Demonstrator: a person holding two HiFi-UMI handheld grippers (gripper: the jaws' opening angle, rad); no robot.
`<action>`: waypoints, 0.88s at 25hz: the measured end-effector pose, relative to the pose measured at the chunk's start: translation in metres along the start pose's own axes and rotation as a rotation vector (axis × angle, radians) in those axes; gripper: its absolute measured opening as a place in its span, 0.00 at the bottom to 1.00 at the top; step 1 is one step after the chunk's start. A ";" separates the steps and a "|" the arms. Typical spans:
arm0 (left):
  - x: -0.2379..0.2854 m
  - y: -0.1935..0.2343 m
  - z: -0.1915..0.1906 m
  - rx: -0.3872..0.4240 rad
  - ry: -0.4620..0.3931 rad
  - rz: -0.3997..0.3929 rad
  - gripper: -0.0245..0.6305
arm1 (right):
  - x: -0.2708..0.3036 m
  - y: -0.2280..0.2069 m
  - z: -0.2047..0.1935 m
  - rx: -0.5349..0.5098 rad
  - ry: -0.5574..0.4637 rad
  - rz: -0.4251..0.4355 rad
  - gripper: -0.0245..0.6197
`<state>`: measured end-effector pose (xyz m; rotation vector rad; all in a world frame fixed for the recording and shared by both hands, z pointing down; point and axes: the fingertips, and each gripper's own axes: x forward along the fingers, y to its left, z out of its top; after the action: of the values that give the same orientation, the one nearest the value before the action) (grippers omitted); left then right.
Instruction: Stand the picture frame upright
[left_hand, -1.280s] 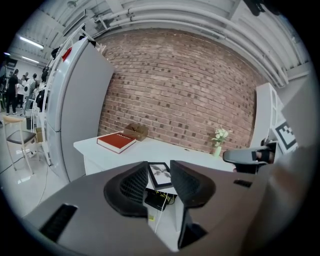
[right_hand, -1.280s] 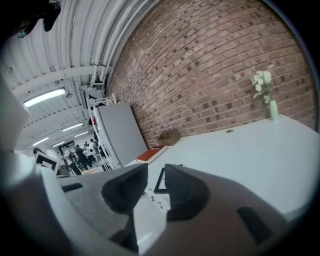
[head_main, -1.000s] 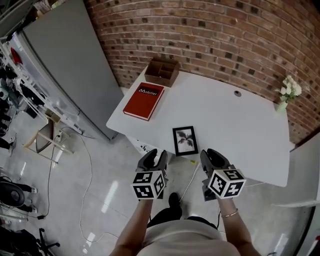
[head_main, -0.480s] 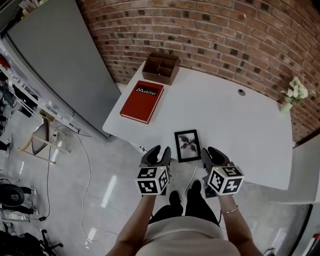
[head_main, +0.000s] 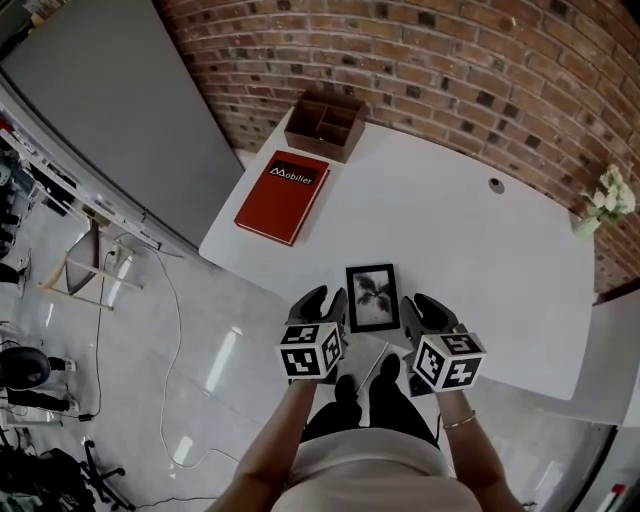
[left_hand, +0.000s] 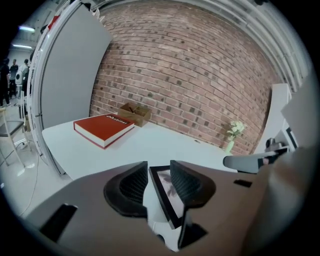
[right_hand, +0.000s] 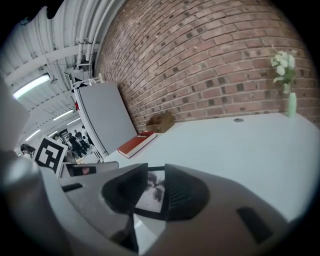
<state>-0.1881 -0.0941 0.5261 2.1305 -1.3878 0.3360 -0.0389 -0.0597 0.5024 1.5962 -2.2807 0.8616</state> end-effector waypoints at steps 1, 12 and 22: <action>0.005 -0.001 -0.003 -0.008 0.013 0.006 0.24 | 0.001 -0.002 -0.002 0.002 0.009 0.005 0.18; 0.049 -0.008 -0.046 0.034 0.203 0.092 0.24 | 0.011 -0.019 -0.015 0.011 0.079 0.061 0.18; 0.062 -0.005 -0.067 0.002 0.305 0.150 0.24 | 0.016 -0.028 -0.016 0.012 0.109 0.100 0.18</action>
<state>-0.1508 -0.1003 0.6094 1.8856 -1.3667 0.6904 -0.0221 -0.0699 0.5326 1.4136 -2.2992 0.9629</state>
